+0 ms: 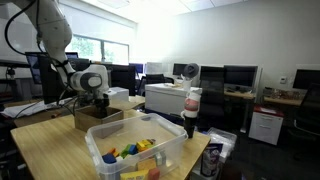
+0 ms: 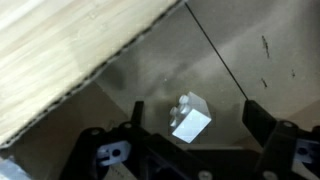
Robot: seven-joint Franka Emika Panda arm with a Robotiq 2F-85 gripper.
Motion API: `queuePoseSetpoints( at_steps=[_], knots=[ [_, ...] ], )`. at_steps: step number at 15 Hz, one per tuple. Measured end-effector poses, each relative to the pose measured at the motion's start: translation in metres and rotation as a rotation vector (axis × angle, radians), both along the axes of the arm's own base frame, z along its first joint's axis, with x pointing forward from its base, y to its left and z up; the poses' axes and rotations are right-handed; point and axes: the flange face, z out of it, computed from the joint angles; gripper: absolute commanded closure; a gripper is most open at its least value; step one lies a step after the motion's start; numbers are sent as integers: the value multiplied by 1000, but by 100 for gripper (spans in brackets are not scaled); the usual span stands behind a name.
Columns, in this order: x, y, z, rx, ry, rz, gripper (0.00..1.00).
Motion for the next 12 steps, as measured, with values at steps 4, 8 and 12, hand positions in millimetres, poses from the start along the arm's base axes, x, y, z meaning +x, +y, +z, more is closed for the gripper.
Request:
queuePoseSetpoints(
  at_steps=[4,8,12],
  knots=[
    [6,-3,-4,-4,-6,-5,32],
    [8,-1,-8,-6,-13,-1,56],
    [8,3,-10,-7,-18,7,79]
  ],
)
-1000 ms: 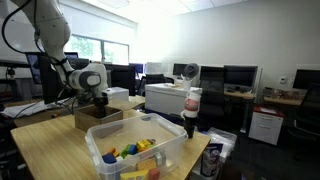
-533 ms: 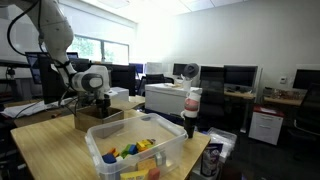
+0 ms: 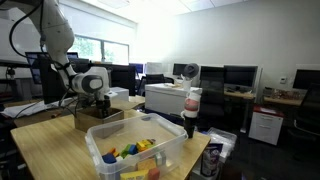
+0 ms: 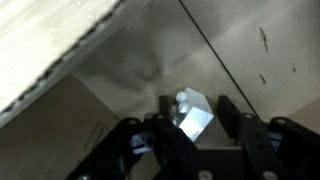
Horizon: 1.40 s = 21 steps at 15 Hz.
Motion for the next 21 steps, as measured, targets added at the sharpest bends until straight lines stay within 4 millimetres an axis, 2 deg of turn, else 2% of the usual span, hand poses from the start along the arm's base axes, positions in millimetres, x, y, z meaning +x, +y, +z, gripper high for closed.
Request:
queuePoseSetpoints(
  at_steps=[2,6,9,15,21],
  knots=[
    [1,2,1,-3,-6,4,86],
    [0,8,3,-4,-8,16,86],
    [-1,17,13,0,-10,31,86],
    [-14,35,66,-25,-13,108,86],
    [-30,31,131,-97,-58,155,86]
  ],
)
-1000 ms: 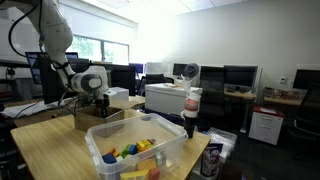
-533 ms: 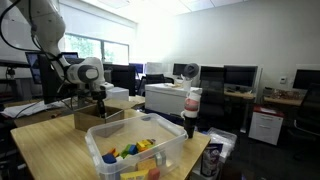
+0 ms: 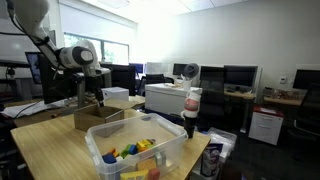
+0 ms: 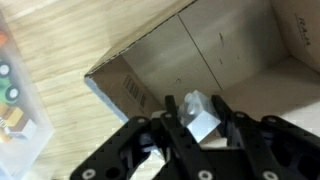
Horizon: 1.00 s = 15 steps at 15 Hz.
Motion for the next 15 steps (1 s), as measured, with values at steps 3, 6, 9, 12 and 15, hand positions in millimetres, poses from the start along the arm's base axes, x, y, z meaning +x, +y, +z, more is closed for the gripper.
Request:
queuePoseSetpoints(
  at_steps=[3,6,9,12,15],
  knots=[
    [-9,-27,47,-74,-56,-24,86],
    [-23,-104,87,-152,-120,-131,86],
    [-41,-165,102,-209,-149,-211,86],
    [-64,-223,106,-249,-165,-292,86],
    [-83,-263,93,-242,-151,-368,86]
  ],
)
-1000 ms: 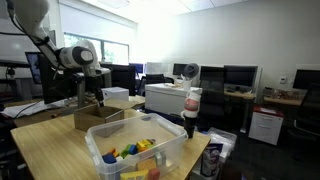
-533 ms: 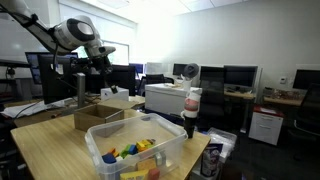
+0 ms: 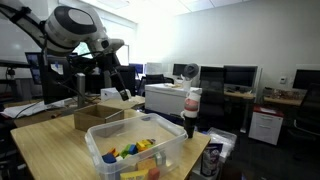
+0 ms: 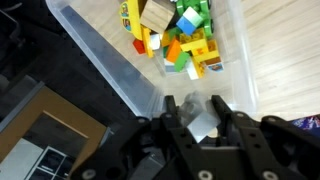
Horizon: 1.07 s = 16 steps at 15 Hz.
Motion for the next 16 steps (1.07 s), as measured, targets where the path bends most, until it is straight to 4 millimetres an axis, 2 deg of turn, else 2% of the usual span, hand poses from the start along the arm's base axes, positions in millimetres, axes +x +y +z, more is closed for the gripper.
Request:
queuePoseSetpoints(
  at_steps=[1,4,7,10,11,12,14,16],
  knots=[
    [-11,-19,-11,13,3,-36,86],
    [-30,-47,-37,47,7,-90,86],
    [-41,-61,-62,81,6,-114,86],
    [-45,-63,-87,114,10,-108,86],
    [-45,-61,-96,125,15,-102,53],
    [-45,-57,-105,136,20,-92,35],
    [-45,-47,-123,159,31,-64,25],
    [-44,-38,-130,160,43,-33,14]
  ],
)
